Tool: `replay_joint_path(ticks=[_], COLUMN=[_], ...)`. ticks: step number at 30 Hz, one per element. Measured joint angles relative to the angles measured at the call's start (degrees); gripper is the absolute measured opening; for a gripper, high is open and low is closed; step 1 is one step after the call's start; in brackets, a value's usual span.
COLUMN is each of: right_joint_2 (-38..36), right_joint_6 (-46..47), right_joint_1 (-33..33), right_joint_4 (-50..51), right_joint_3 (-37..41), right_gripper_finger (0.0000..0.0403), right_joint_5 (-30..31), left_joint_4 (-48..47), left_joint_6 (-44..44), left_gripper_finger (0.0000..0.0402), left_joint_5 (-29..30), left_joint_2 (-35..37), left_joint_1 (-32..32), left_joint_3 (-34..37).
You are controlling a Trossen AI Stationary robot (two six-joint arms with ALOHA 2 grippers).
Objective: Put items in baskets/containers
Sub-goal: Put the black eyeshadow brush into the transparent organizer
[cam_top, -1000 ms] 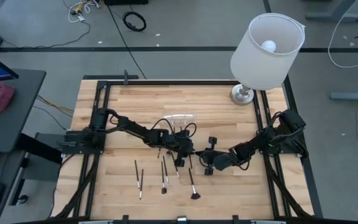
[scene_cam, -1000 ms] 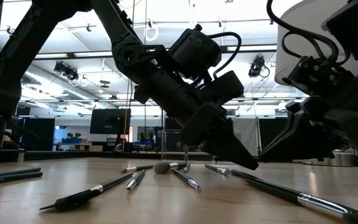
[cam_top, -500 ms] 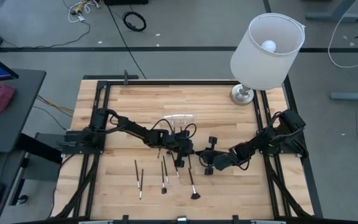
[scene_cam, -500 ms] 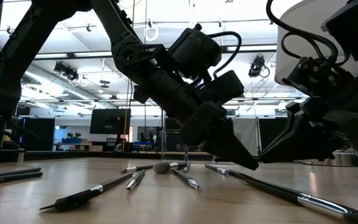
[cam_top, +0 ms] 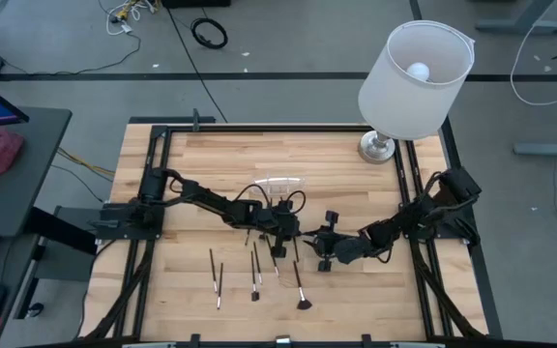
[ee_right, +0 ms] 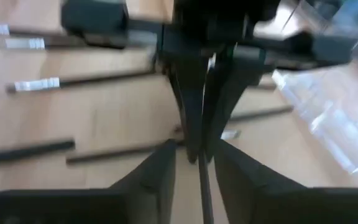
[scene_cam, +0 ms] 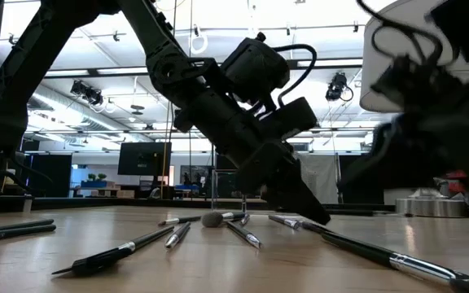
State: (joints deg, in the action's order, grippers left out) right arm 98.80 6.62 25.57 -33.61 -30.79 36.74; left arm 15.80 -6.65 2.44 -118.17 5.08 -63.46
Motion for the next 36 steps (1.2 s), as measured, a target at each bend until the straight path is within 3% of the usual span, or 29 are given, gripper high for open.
replay_joint_path(ticks=[8,13,15,20,22,25,27,30,33,36], right_joint_2=[-13.4,-20.7,-22.1,-22.4,-21.6,-19.5,-17.4,-13.6,-9.1,-4.5], right_joint_6=[-10.4,-13.0,-12.4,-7.3,-6.1,-5.9,-6.0,-5.6,-5.5,-5.1], right_joint_1=[2.3,3.8,4.0,2.7,1.3,-1.8,-4.7,-9.6,-14.4,-19.2], right_joint_4=[-0.2,-0.5,-0.9,1.1,1.7,-0.5,-5.0,-14.6,-26.4,-36.5], right_joint_3=[-0.1,-0.1,-0.1,-0.1,0.0,0.0,-0.2,-0.2,-0.3,-1.3], right_gripper_finger=[0.0163,0.0164,0.0162,0.0159,0.0159,0.0159,0.0159,0.0159,0.0159,0.0158], right_joint_5=[10.4,5.1,2.1,1.7,1.9,2.3,2.2,-0.3,-4.1,-11.5], left_joint_4=[-10.4,-19.6,-20.7,-15.6,-8.0,9.8,23.2,37.6,42.2,42.7], left_joint_6=[-5.9,-10.2,-9.2,-5.2,-3.3,-1.8,0.7,3.2,3.5,4.5], left_gripper_finger=[0.0017,0.0014,0.0015,0.0014,0.0015,0.0021,0.0021,0.0014,0.0014,0.0016], left_joint_5=[12.2,25.9,28.7,27.8,26.1,17.3,11.0,6.5,5.8,4.6], left_joint_2=[11.6,20.6,25.2,38.4,43.8,48.4,49.3,48.9,47.7,46.9], left_joint_1=[0.0,-0.9,-2.0,-4.4,-5.1,-6.1,-6.6,-6.9,-6.9,-6.7], left_joint_3=[0.0,0.6,3.0,15.8,22.9,33.5,39.6,45.8,48.1,48.3])
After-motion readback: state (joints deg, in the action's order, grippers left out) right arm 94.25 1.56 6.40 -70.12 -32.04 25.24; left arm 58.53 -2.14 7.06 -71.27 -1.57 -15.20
